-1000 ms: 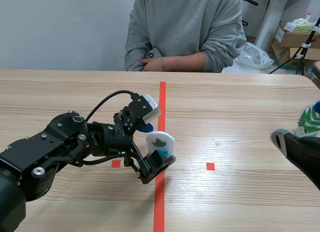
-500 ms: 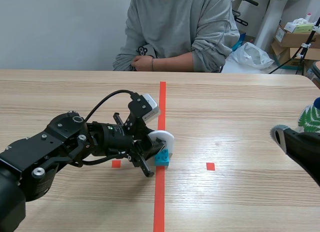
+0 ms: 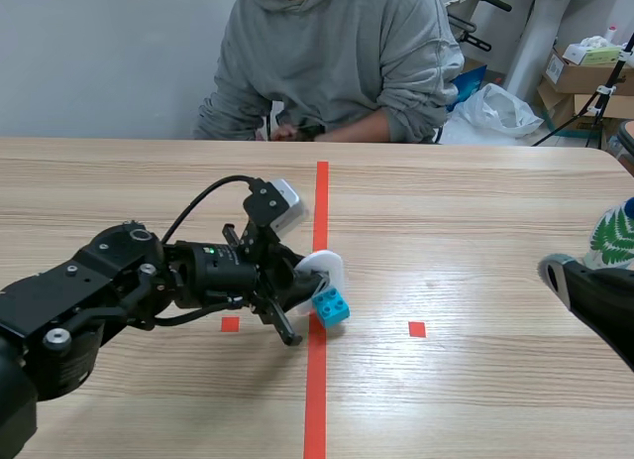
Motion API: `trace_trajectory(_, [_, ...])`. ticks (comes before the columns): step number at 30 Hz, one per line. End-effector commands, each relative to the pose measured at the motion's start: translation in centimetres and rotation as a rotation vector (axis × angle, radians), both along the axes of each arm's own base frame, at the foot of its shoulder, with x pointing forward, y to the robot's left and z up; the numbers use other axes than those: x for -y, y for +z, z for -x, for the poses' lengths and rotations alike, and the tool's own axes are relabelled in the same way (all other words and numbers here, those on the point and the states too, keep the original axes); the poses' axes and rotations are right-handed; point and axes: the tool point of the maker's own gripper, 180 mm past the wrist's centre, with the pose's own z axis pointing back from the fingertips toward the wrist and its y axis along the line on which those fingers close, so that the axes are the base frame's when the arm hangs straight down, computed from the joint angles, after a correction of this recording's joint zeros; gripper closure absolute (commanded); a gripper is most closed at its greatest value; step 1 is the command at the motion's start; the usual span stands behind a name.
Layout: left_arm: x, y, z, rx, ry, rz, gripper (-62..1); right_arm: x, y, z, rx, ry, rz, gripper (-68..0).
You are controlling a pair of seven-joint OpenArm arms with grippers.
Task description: Do the leaf sorting experiment
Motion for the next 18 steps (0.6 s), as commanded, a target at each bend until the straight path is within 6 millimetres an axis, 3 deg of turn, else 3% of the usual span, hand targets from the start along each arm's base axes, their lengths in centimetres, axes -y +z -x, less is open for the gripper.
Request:
trace_trajectory(1, [-1.2,2.1,-1.3,0.048,0.044,0.049,-4.0,-0.2,0.5,-0.2,0.021,0.019,0.013,-54.2])
trace_trajectory(6, [-7.4,3.0,-3.6,0.058,0.227,0.079,-4.0,-0.1,0.5,-0.2,0.019,0.018,0.019,-54.2])
trace_trajectory(15, [-22.2,5.7,-7.4,0.173,0.667,0.036,-4.0,-0.1,0.5,-0.2,0.019,0.018,0.019,-54.2])
trace_trajectory(18, [-25.2,5.8,-7.7,0.190,0.737,-0.026,-4.0,-0.1,0.5,-0.2,0.019,0.018,0.019,-54.2])
